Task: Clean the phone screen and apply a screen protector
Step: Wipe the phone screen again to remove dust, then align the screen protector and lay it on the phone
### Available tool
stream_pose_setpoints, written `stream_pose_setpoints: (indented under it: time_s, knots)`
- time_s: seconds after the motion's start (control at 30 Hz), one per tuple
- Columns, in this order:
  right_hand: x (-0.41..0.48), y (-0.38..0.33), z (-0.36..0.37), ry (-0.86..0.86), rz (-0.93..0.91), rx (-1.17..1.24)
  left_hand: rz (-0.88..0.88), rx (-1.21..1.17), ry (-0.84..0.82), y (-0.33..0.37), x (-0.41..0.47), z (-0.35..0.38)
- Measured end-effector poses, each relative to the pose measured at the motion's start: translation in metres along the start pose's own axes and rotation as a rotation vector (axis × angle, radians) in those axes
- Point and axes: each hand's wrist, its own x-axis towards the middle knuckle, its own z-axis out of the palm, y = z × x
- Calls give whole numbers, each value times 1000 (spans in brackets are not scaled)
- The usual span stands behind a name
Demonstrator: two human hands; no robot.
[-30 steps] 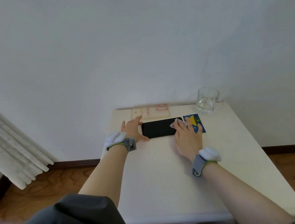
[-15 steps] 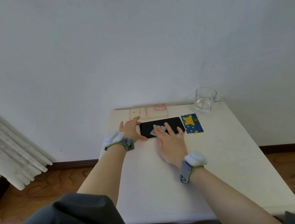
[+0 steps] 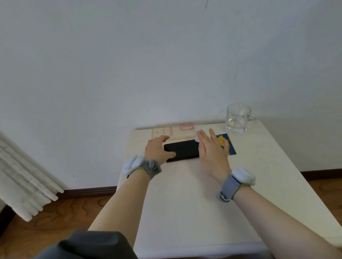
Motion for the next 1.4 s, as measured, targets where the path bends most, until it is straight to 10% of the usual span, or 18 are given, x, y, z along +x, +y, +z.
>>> stream_pose_setpoints:
  time_s: [0.33, 0.9, 1.4]
  knots:
    - [-5, -49, 13, -133, -43, 409, -296, -865, -98, 24, -8, -23]
    - [22, -79, 30, -341, 372, 1102, -382, -1039, -74, 3, -19, -58]
    - [11, -88, 69, -188, 104, 489, -419, -597, -17, -58, -20, -42]
